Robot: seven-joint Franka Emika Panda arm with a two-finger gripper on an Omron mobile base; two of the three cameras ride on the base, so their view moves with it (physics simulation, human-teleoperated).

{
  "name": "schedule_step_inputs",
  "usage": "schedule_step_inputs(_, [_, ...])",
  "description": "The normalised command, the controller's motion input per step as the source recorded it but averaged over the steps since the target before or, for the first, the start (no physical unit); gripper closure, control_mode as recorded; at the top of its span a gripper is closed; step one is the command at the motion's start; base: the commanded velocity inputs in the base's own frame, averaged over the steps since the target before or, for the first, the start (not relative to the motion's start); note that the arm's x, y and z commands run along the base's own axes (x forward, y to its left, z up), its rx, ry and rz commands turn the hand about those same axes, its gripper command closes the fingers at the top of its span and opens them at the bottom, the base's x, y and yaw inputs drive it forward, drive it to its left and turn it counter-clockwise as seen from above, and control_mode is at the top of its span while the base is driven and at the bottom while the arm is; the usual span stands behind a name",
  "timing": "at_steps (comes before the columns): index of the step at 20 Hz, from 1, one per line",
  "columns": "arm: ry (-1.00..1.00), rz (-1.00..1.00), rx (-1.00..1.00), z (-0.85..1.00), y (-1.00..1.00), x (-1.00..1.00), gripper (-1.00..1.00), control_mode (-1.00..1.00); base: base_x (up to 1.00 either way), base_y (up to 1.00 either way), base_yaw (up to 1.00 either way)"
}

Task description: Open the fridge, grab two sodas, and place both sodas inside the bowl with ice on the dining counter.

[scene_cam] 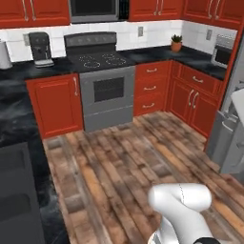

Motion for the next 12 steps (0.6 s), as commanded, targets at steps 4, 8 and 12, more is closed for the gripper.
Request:
schedule_step_inputs(4, [0.00, 0.00, 0.00, 0.00, 0.00, 0.00, -1.00, 1.00, 0.80, 0.41, -0.41])
schedule_step_inputs(8, [0.00, 0.00, 0.00, 0.00, 0.00, 0.00, -1.00, 1.00, 0.69, 0.48, -0.45])
schedule_step_inputs(12, [0.00, 0.00, 0.00, 0.00, 0.00, 0.00, -1.00, 1.00, 0.44, 0.28, -0.52])
